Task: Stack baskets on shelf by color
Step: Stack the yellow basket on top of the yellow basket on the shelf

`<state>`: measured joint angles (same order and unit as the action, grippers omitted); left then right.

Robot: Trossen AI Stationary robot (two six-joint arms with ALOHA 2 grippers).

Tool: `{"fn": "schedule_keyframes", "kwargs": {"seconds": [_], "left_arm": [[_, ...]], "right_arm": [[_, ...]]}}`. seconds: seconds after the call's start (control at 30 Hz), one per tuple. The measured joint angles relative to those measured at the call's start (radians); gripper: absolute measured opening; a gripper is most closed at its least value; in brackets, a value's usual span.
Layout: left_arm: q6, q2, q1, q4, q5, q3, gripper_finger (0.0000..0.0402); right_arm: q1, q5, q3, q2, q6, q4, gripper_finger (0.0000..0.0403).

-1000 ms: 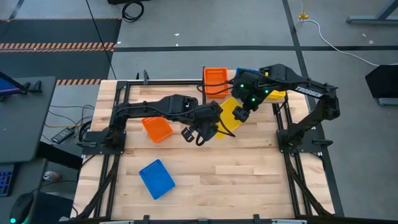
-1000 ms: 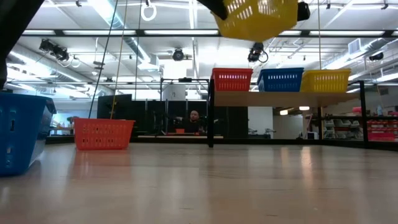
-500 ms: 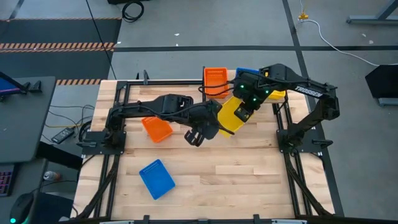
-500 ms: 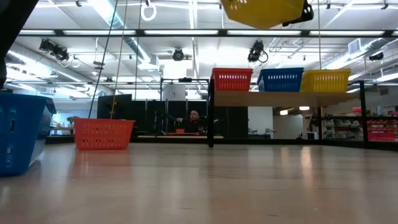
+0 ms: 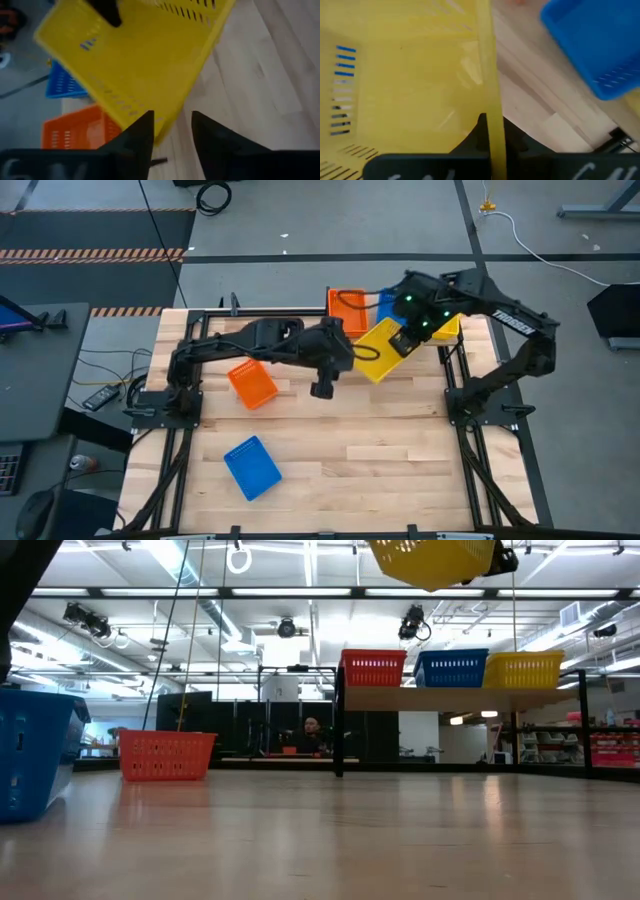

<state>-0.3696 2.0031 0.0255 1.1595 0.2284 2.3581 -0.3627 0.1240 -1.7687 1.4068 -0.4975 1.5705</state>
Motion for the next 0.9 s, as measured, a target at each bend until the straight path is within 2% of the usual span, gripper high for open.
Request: {"fn": "schedule_keyframes", "kwargs": {"seconds": [0.13,0.23,0.37,0.5,0.73,0.9], "left_arm": [[0.036,-0.022,-0.014,0.014,0.037,-0.001,0.0168],[0.067,-0.026,-0.027,-0.028,0.107,-0.003,0.0185],[0.159,-0.054,-0.050,-0.043,0.145,-0.002,0.0199],[0.262,-0.065,-0.064,-0.035,0.145,-0.002,0.0203],[0.299,-0.075,-0.050,-0.012,0.141,-0.002,0.0195],[0.326,-0.075,-0.047,-0.007,0.141,-0.002,0.0197]], "right_arm": [[-0.059,-0.030,0.000,-0.029,-0.027,0.010,0.0007],[-0.088,-0.060,-0.002,-0.041,-0.031,0.006,0.0007],[-0.141,-0.162,-0.001,-0.058,-0.076,0.002,0.0007],[-0.221,-0.286,-0.001,-0.089,-0.146,0.002,0.0008],[-0.381,-0.308,-0.001,-0.143,-0.108,0.001,0.0008],[-0.463,-0.352,-0.001,-0.173,-0.296,0.001,0.0010]]}}
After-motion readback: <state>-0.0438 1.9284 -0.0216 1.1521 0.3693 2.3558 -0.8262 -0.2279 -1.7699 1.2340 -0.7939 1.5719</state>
